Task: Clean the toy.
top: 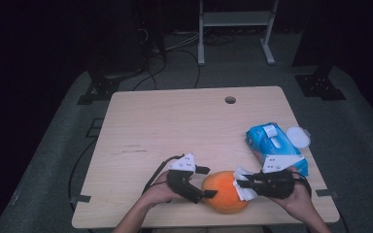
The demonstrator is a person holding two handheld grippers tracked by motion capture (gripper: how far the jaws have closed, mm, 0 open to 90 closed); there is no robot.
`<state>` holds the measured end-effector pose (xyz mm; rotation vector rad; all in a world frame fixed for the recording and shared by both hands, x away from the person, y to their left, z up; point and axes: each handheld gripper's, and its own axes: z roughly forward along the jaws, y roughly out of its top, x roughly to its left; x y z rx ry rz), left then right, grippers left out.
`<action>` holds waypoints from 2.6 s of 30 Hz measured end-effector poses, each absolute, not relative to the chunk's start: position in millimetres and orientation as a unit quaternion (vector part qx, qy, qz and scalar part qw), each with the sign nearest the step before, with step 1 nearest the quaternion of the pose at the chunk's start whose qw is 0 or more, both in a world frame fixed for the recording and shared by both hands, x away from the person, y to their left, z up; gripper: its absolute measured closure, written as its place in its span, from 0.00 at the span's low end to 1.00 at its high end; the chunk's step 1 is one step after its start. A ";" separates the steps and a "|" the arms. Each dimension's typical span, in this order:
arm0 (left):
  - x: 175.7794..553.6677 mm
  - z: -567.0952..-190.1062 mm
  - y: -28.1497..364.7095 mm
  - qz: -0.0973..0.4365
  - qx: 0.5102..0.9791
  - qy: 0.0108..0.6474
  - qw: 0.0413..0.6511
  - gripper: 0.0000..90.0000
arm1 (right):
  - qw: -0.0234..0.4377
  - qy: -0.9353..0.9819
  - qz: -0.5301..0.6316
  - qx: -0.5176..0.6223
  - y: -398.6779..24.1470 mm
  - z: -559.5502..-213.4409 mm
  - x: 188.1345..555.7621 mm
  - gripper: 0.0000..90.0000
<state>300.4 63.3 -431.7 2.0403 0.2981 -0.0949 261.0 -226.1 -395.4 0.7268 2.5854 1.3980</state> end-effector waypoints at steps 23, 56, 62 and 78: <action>318.6 -421.4 77.9 0.090 0.863 0.081 0.491 0.48 | 0.103 0.850 0.465 0.226 -190.2 -371.2 296.5 0.87; 307.1 -433.7 79.0 0.091 0.853 0.089 0.505 0.36 | 0.101 0.848 0.467 0.228 -168.6 -387.6 291.8 0.88; 307.0 -438.4 85.0 0.094 0.853 0.093 0.505 0.39 | 0.117 0.857 0.463 0.195 -140.7 -385.1 286.5 0.88; 307.8 -439.8 88.3 0.092 0.856 0.089 0.500 0.39 | 0.115 0.849 0.470 0.212 -149.9 -388.8 289.6 0.88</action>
